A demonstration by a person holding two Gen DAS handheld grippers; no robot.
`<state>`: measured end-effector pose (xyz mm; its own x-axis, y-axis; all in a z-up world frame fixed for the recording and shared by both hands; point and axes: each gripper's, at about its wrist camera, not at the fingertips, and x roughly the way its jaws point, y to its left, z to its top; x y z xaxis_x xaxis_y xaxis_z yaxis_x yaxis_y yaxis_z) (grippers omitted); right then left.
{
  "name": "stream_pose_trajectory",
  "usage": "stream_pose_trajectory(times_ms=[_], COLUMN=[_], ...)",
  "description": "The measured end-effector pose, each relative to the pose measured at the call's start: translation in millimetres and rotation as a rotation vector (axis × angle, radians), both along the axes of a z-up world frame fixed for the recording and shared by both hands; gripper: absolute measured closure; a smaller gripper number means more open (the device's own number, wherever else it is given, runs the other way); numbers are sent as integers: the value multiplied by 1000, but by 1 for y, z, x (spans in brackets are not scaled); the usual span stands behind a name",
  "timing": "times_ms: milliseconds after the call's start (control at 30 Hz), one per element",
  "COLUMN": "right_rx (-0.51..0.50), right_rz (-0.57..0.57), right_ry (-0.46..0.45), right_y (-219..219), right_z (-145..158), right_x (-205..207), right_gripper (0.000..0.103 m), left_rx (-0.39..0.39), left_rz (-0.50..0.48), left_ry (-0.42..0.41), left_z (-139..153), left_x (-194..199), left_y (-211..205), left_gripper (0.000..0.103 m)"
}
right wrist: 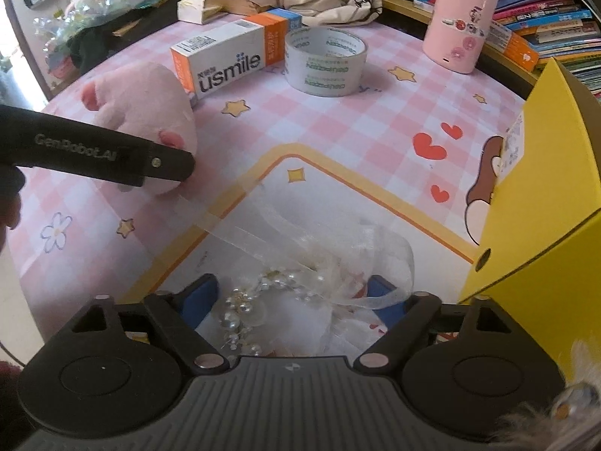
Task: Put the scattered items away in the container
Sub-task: 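Close the left tool on the pink pig while the right tool grips the pearl bracelet, then lift the pig in the left tool and bracelet in the right tool toward the yellow box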
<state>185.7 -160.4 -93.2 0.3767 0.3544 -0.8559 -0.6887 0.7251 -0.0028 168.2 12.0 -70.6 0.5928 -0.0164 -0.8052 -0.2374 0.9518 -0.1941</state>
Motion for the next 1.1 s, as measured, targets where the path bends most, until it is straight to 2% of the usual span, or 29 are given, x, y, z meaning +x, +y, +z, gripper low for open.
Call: stream_pose_trajectory(times_ms=[100,233,533,1100], right_rx=[9,21,48,107], right_rz=[10,24,36,-55], right_ry=[0,1,-26,-130], right_y=[0,1,5,-5], right_z=[1,3,12,41], right_x=[-1,-3,-13,-62], right_gripper=[35,37,37,37], left_rx=[-10,-19,-9,17], left_rz=[11,16,16,-30], left_ry=[-17,-26,-52,-155], left_z=[3,5,16,48], left_x=[-2,-6,-27,-82], left_y=[1,3,7,6], left_gripper=[30,34,34,34])
